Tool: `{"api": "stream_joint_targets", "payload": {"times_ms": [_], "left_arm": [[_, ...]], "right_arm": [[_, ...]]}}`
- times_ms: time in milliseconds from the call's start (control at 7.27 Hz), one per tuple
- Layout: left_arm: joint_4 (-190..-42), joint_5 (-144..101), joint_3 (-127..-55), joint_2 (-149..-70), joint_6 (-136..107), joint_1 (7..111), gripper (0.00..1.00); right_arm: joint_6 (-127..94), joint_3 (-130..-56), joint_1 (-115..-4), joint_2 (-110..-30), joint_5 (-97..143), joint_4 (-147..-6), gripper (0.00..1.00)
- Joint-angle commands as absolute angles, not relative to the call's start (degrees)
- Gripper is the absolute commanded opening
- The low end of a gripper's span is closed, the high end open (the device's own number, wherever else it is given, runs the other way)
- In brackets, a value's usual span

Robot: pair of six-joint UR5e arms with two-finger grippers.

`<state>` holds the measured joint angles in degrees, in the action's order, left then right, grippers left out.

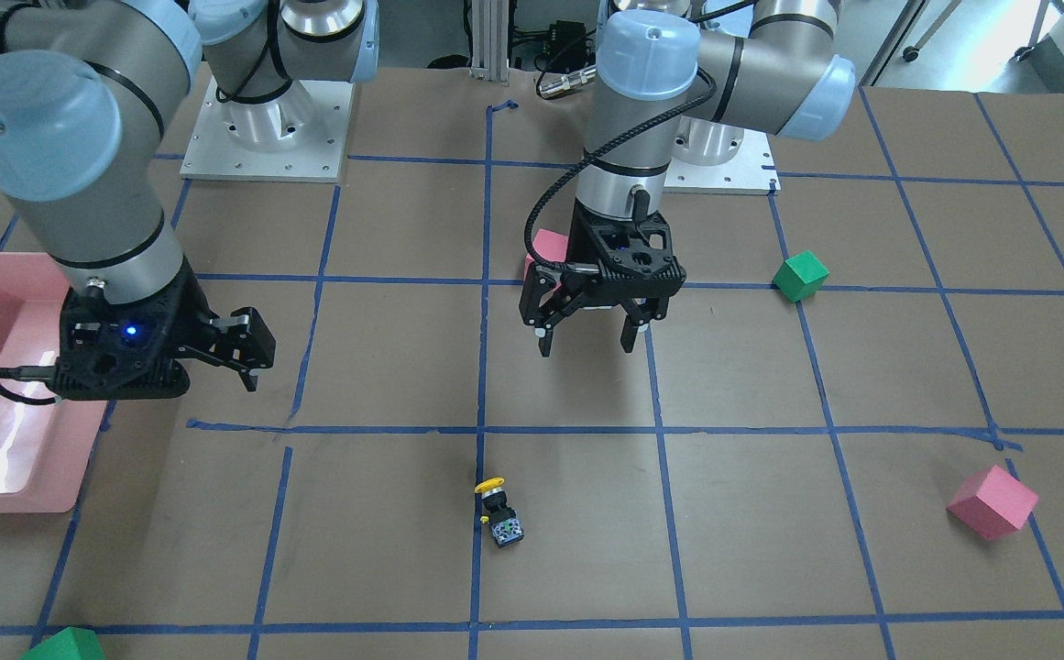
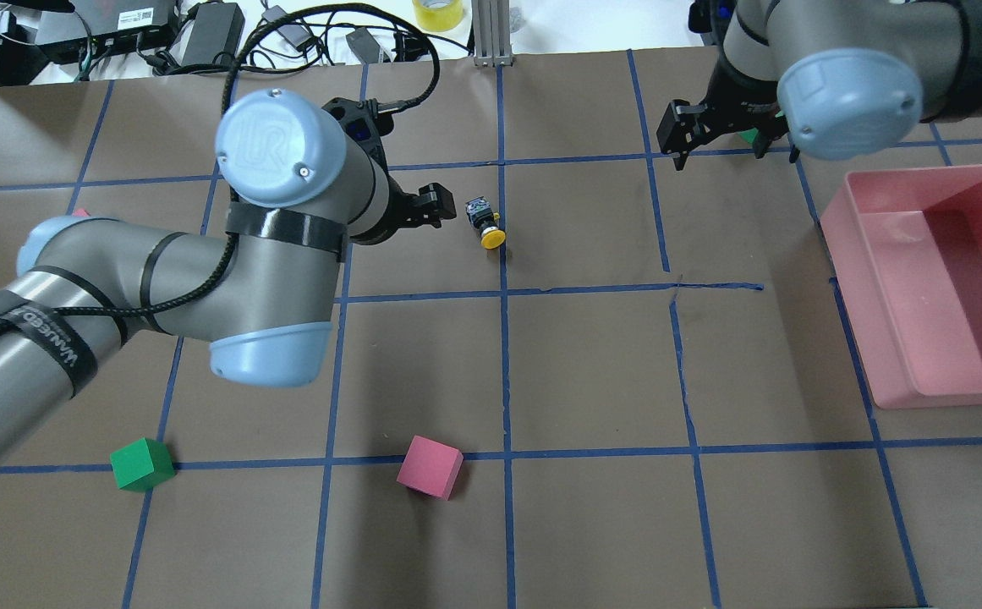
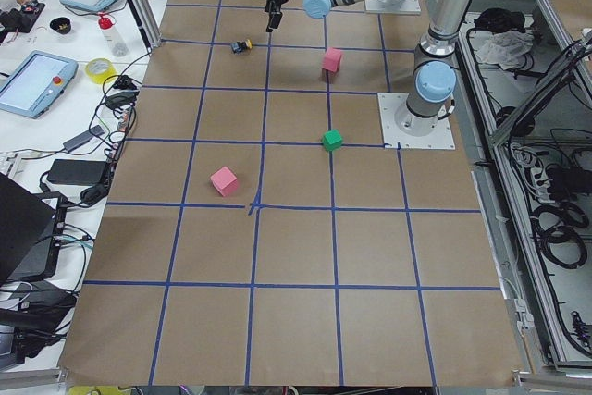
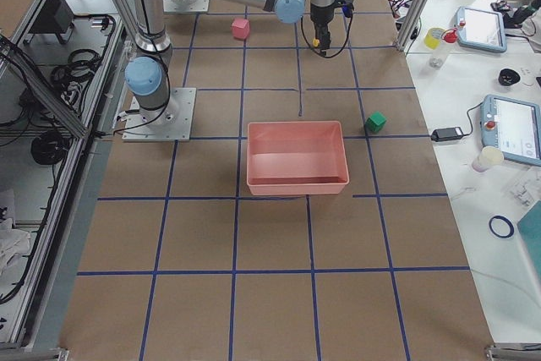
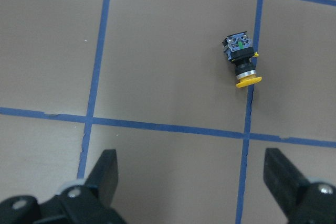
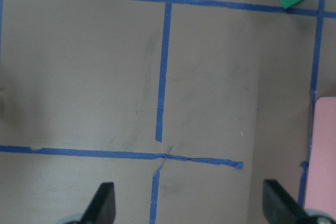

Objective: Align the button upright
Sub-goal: 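Raise the right gripper away while the left gripper reaches toward the button switch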

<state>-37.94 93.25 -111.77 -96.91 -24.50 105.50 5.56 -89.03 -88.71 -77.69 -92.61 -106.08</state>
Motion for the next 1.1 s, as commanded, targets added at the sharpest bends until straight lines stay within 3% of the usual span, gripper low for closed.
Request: {"api": "stream_joint_targets", "payload": {"times_ms": [0, 275, 550, 962], "left_arm": [[-28.7, 96.4, -114.0, -101.4, -33.4, 111.5, 0.98], [-19.3, 100.0, -114.8, -107.2, -34.2, 114.2, 0.97], [-16.3, 103.1, -114.2, -112.4, -33.7, 116.2, 0.88], [-14.0, 104.8, -109.8, -119.3, -33.5, 117.3, 0.87]], "right_arm": [[5.8, -83.3, -86.2, -78.0, -92.5, -97.7, 1.0], [5.1, -82.4, -81.7, -79.1, -92.2, -88.0, 1.0], [5.0, -82.3, -81.6, -81.9, -92.0, -87.9, 1.0], [4.0, -82.8, -82.7, -83.5, -89.3, -87.7, 1.0]]}}
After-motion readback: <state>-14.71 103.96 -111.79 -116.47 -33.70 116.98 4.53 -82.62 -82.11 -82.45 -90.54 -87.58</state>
